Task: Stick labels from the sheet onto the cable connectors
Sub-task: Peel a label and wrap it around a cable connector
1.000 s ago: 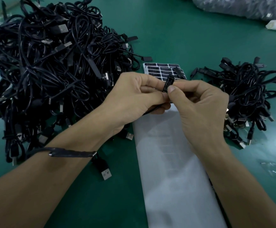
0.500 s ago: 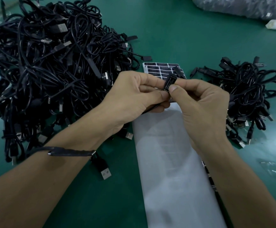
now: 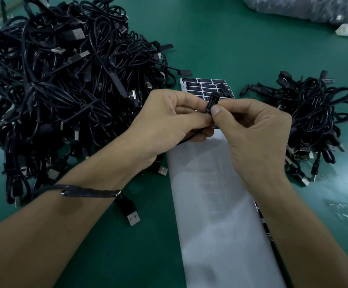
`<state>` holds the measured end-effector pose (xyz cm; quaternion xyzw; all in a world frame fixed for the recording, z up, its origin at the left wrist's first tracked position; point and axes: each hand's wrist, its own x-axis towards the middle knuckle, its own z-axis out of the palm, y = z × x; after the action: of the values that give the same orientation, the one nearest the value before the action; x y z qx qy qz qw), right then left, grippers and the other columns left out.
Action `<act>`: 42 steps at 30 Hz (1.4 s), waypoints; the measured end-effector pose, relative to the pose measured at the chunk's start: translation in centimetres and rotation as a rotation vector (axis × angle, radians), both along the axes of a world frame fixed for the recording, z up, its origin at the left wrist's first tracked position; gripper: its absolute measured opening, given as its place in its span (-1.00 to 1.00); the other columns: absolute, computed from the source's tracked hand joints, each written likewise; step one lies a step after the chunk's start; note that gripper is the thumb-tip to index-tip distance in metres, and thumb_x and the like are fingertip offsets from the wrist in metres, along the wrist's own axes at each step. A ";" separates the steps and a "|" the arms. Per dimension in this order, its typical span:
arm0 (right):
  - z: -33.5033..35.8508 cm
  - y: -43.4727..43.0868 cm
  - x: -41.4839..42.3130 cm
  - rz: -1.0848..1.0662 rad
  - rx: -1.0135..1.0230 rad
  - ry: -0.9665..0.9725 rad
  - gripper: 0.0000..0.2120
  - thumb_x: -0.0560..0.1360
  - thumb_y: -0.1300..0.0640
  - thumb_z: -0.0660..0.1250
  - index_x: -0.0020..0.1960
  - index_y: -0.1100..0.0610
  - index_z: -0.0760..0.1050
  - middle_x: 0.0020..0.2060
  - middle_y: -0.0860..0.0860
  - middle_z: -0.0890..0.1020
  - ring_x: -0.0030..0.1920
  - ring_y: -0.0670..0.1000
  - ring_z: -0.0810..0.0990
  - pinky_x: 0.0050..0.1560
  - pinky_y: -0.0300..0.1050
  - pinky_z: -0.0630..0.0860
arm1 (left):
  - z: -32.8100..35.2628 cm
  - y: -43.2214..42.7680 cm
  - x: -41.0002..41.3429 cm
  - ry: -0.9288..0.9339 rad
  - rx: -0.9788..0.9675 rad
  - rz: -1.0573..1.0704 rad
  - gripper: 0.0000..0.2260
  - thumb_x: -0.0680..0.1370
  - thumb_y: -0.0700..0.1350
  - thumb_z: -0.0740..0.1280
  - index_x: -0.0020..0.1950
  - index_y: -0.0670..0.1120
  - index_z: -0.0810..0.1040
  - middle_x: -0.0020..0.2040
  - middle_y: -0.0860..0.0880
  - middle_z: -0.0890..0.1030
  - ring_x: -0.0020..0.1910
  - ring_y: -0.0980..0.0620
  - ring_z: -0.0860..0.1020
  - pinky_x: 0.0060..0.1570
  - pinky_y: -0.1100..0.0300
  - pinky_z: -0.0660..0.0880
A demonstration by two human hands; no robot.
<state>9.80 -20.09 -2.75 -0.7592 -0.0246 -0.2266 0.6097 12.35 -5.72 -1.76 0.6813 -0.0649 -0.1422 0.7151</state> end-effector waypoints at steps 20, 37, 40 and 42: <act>-0.1 0.1 0.2 -0.042 0.114 0.021 -0.62 0.42 0.33 0.51 0.12 0.05 0.47 -0.28 -0.09 0.69 -0.23 -0.12 0.70 -0.18 -0.33 0.57 | -0.2 -0.1 0.0 -0.042 -0.007 -0.009 -0.94 0.49 -0.29 0.48 -0.08 -0.15 0.69 -0.22 -0.15 0.73 -0.22 -0.03 0.71 -0.18 0.21 0.66; -0.4 -1.0 0.6 -0.041 -0.137 -0.065 -0.70 0.46 0.15 0.51 0.09 -0.17 0.58 -0.24 -0.27 0.64 -0.18 -0.15 0.64 -0.13 -0.26 0.54 | -0.5 0.0 0.1 -0.064 0.003 0.002 -0.93 0.51 -0.31 0.47 -0.02 -0.22 0.68 -0.17 -0.24 0.72 -0.26 -0.01 0.69 -0.16 0.19 0.67; -0.5 -1.2 0.7 -0.020 -0.115 -0.040 -0.73 0.47 0.13 0.51 0.08 -0.15 0.57 -0.24 -0.25 0.67 -0.17 -0.13 0.67 -0.08 -0.20 0.60 | -0.5 -0.1 0.1 -0.064 -0.004 0.010 -0.94 0.50 -0.32 0.47 -0.06 -0.21 0.67 -0.17 -0.26 0.71 -0.27 -0.01 0.67 -0.16 0.19 0.66; -0.5 -1.2 0.7 -0.002 -0.101 -0.026 -0.80 0.47 0.13 0.52 0.02 -0.08 0.60 -0.25 -0.17 0.70 -0.19 -0.09 0.69 -0.08 -0.10 0.64 | -0.4 -0.1 0.1 -0.083 0.015 0.001 -0.94 0.50 -0.33 0.47 -0.07 -0.20 0.68 -0.19 -0.24 0.71 -0.28 0.01 0.66 -0.17 0.20 0.66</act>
<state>10.49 -21.32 -3.28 -0.7860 -0.0433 -0.2355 0.5700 12.44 -5.82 -2.20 0.6919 -0.0930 -0.1137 0.7069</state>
